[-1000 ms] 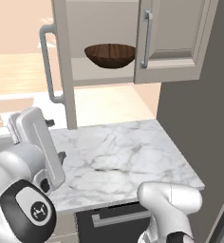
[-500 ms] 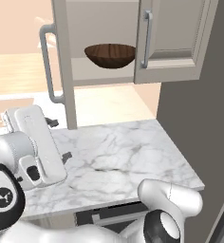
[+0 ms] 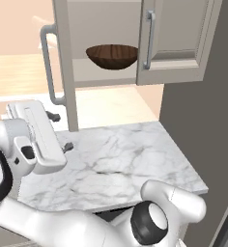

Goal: Pick the mug and place it in the sink. Pick the bowl and place it in the open cabinet and then close the cabinet.

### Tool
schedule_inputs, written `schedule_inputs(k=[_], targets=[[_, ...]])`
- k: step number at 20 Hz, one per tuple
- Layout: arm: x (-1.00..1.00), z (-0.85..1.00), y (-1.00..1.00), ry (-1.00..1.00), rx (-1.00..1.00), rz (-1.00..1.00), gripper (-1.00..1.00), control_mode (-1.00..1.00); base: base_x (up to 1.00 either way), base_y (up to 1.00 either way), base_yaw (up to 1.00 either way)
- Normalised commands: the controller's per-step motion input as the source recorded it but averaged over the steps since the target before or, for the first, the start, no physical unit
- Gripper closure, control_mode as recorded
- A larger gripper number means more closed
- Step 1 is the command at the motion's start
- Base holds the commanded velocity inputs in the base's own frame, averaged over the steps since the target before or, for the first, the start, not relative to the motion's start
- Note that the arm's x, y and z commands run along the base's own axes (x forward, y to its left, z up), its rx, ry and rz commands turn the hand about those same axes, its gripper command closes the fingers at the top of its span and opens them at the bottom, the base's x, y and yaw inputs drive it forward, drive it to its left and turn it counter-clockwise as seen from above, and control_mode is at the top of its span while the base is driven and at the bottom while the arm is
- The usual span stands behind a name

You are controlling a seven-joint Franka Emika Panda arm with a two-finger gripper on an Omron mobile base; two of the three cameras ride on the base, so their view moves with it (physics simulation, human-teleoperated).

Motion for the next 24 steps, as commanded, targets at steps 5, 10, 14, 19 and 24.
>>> schedule_inputs(k=[5, 10, 14, 19, 24], targets=[[0.29, 0.0, -0.01, 0.09, -0.14, 0.01, -1.0, -1.0, 0.0, 0.0, 0.0], [0.25, 0.0, -0.01, 0.13, -0.1, 0.03, -1.0, -1.0, 0.0, 0.0, 0.0], [0.26, 0.0, 0.0, 0.14, -0.09, 0.03, -1.0, -1.0, 0.0, 0.0, 0.0], [0.25, 0.0, 0.0, 0.16, -0.09, 0.03, -1.0, -1.0, 0.0, 0.0, 0.0], [0.01, 0.0, -0.15, 0.08, -0.04, 0.01, -1.0, -1.0, 0.0, 0.0, 0.0]])
